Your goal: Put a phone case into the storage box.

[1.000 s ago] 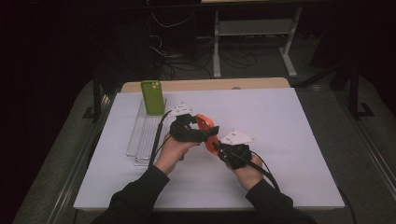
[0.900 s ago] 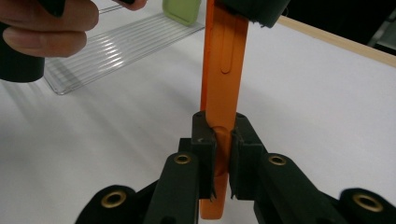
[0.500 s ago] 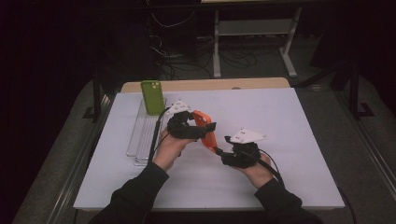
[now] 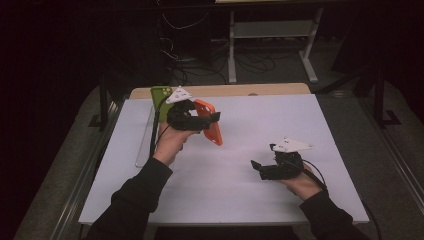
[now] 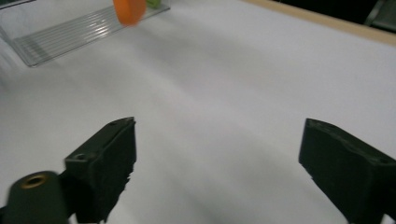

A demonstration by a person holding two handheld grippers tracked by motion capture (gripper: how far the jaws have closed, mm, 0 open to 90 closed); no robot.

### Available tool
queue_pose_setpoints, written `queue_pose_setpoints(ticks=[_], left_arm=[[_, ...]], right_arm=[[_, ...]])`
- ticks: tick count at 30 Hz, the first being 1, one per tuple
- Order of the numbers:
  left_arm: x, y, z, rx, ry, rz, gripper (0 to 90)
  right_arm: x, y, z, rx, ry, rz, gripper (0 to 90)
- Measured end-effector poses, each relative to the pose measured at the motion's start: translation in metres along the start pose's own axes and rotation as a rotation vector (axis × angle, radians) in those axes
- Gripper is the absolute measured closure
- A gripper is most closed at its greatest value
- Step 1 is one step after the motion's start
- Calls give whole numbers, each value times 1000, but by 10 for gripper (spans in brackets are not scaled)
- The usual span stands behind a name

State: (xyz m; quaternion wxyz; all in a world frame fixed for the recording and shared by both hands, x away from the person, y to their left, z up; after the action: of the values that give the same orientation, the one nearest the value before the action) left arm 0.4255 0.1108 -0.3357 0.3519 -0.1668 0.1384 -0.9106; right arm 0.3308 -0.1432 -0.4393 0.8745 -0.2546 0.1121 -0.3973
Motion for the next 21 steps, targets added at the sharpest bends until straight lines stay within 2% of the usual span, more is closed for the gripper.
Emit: queue_pose_setpoints(ticks=[3,7,11,16,21], left_arm=[[-8,-5,6,8,-10,17,156],[-18,-11,12,18,-1,41,156],[-28,-17,17,19,3,69,156],[-39,-25,23,31,6,94,156],[-52,-35,28,47,1,139,156]], right_arm=[[6,-3,-8,-17,5,23,0],[9,-7,-19,-50,4,14,0],[10,-10,-28,-76,-3,27,0],[8,-13,-39,-100,-3,77,0],[3,-12,-43,-101,-26,119,0]])
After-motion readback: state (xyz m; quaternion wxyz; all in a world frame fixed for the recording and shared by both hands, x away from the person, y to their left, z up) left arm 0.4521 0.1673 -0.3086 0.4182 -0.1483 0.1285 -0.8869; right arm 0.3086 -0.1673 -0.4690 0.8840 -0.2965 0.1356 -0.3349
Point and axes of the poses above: each handheld gripper's, and its own axes: y roughly forward along the jaws, z roughly out of its top, x roughly to its right, the point moved 5 cm from there along y, roughly forward along the jaws, and after that the axes turned 4 degrees about -y, right-handed, at the moved point
